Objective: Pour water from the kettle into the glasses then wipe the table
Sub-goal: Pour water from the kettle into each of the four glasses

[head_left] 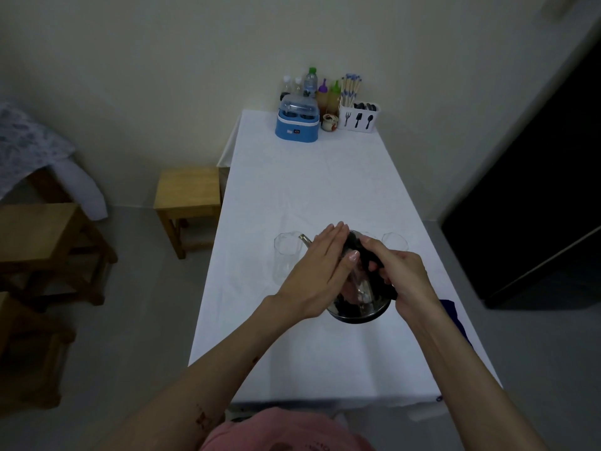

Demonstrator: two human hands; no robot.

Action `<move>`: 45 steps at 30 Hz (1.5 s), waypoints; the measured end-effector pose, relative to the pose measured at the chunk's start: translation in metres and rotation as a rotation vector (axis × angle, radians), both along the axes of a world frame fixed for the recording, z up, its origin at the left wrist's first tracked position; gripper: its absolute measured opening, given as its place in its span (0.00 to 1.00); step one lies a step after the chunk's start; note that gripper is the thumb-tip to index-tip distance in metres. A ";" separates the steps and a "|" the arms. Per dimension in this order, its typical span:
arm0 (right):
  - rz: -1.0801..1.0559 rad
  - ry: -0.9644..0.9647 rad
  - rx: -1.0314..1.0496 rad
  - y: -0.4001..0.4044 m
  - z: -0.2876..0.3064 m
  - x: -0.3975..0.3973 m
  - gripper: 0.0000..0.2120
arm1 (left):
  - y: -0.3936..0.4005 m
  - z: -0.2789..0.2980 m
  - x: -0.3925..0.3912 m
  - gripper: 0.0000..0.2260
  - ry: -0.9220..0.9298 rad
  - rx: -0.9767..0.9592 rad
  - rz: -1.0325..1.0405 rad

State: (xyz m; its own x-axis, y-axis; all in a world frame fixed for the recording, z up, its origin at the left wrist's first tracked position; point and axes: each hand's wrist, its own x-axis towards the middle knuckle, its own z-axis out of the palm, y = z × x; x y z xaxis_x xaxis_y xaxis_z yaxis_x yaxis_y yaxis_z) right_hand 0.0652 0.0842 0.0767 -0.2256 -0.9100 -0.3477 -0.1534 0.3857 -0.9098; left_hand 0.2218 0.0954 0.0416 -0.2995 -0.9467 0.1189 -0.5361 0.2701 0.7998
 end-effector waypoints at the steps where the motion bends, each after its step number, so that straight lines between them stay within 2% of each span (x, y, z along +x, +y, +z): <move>1: 0.000 -0.003 -0.003 0.000 0.002 0.000 0.22 | 0.000 0.001 0.000 0.26 -0.002 -0.005 0.000; 13: -0.012 -0.032 -0.004 0.004 0.004 0.004 0.21 | 0.001 0.000 0.002 0.26 -0.005 -0.030 -0.011; 26: -0.063 -0.094 0.051 0.011 -0.030 0.011 0.24 | 0.002 -0.025 0.010 0.26 -0.036 0.049 -0.063; 31: -0.120 -0.145 0.068 0.014 -0.049 0.013 0.20 | -0.001 -0.033 0.014 0.26 -0.072 0.043 -0.092; 37: -0.163 -0.312 0.035 0.021 -0.059 0.009 0.10 | -0.003 -0.032 0.006 0.28 -0.169 -0.059 -0.144; 42: -0.194 -0.422 -0.002 0.026 -0.059 -0.004 0.09 | -0.007 -0.024 -0.010 0.29 -0.247 -0.244 -0.172; 45: -0.193 -0.392 -0.031 0.023 -0.052 -0.018 0.08 | -0.012 -0.019 -0.024 0.28 -0.234 -0.278 -0.179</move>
State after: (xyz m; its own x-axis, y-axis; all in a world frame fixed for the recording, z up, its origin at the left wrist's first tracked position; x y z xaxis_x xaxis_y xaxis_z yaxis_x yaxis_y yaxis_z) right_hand 0.0469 0.1069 0.0250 -0.2486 -0.8754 -0.4146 0.2782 0.3454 -0.8963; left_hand 0.1981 0.0839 0.0230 -0.5057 -0.8185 0.2726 -0.6202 0.5645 0.5447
